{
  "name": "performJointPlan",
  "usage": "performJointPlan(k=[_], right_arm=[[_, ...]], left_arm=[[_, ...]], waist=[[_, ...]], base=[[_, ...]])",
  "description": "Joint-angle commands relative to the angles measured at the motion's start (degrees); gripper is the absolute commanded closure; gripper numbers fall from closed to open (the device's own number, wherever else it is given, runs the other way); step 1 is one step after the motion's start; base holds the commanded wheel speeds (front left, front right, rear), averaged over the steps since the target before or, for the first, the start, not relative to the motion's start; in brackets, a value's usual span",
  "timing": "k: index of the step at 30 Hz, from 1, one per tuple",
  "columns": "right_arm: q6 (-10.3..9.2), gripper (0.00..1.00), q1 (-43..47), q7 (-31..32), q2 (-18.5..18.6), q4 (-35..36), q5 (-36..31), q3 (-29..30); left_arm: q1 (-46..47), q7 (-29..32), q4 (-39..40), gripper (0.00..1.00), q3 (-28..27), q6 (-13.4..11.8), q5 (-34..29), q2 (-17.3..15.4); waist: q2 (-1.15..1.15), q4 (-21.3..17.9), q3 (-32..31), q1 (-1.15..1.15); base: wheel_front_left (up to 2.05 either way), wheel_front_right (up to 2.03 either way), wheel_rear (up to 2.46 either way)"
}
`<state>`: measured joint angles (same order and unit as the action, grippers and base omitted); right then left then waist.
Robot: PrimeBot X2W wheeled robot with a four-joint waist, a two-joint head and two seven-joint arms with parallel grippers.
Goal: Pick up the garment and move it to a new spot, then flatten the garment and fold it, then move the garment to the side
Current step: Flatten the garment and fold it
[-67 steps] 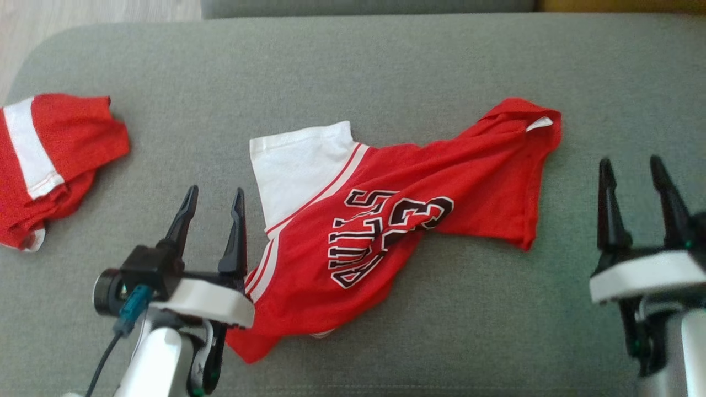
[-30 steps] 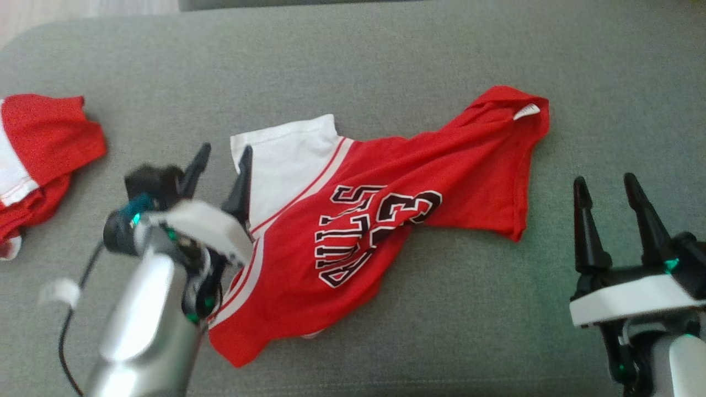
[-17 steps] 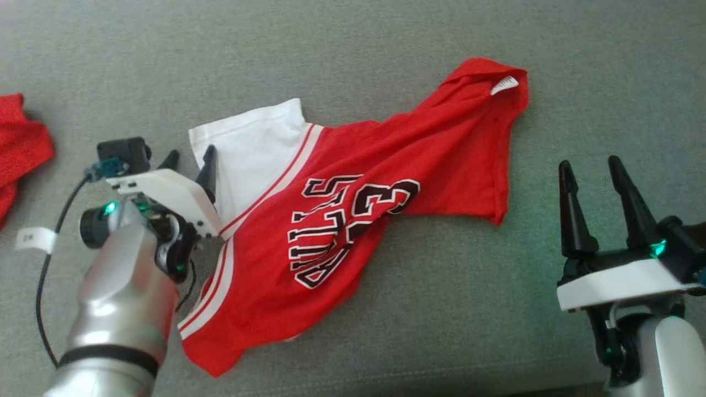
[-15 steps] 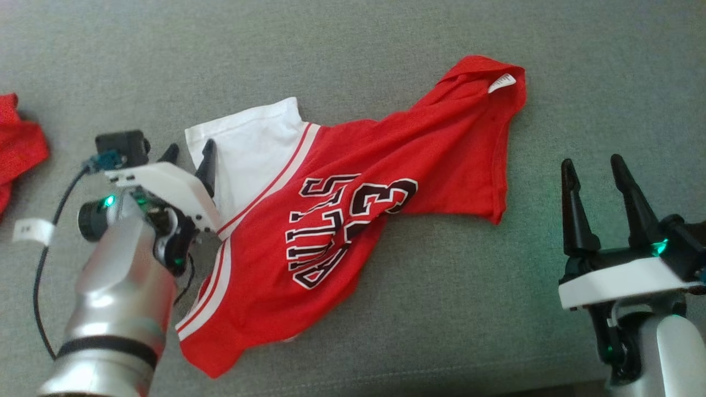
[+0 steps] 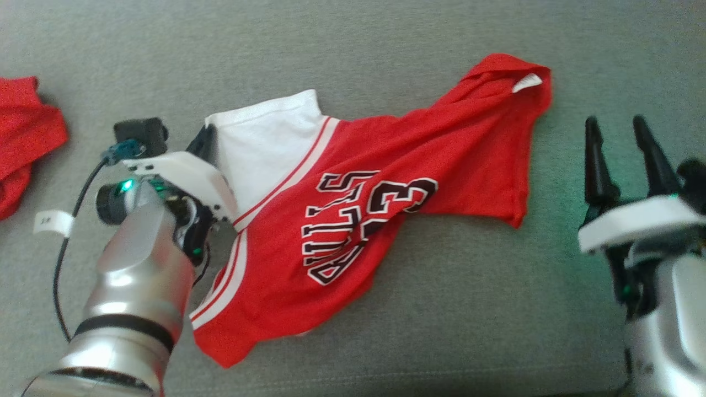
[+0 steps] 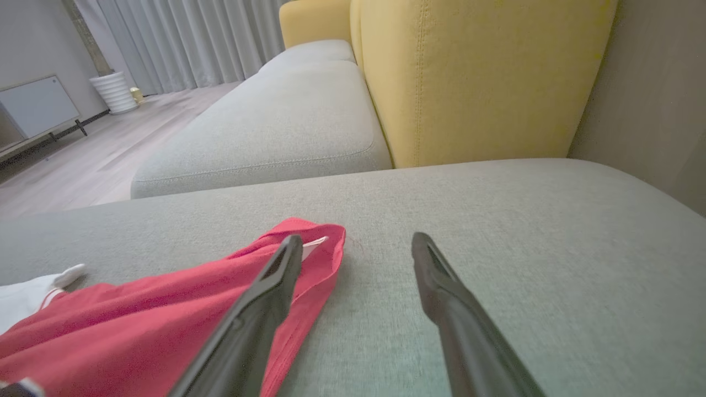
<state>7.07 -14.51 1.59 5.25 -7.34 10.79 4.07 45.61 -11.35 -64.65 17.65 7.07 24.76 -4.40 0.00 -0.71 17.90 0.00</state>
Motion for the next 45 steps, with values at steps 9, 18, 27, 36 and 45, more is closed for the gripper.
performJointPlan(k=[9, 18, 27, 36, 45], right_arm=[[0.42, 0.00, -16.05, 2.33, 6.22, -20.75, 2.44, -3.50], [0.42, 1.00, -24.43, 3.71, 9.00, -32.80, 4.36, -7.74], [0.42, 1.00, -24.33, 3.08, 12.18, -28.87, 11.89, -13.43], [0.42, 1.00, -18.49, 11.93, 16.67, -12.96, 26.96, -14.24], [0.42, 1.00, -17.33, 25.32, 14.41, 3.91, 42.62, -3.64]], left_arm=[[5.49, -2.81, 1.98, 1.00, 2.84, 0.34, 0.27, 1.18], [5.98, -3.54, 3.99, 1.00, 5.26, 0.40, 1.45, 1.46], [3.55, -3.63, 20.43, 1.00, 0.40, -1.60, -1.57, -2.04], [0.16, -3.64, 40.92, 1.00, -6.06, -2.91, -5.54, -6.39], [5.67, -0.35, 51.20, 1.00, -6.78, -3.26, -7.00, -9.44]], waist=[[0.00, 5.68, 2.47, 0.00], [0.00, 6.53, 3.37, 0.00], [0.00, 5.92, 2.03, 0.00], [0.00, 4.68, -2.63, 0.00], [0.00, 3.49, -9.00, 0.00]], base=[[0.00, 0.00, 0.00], [0.00, 0.00, 0.00], [0.00, 0.00, 0.00], [0.00, 0.00, 0.00], [0.00, 0.00, 0.00]])
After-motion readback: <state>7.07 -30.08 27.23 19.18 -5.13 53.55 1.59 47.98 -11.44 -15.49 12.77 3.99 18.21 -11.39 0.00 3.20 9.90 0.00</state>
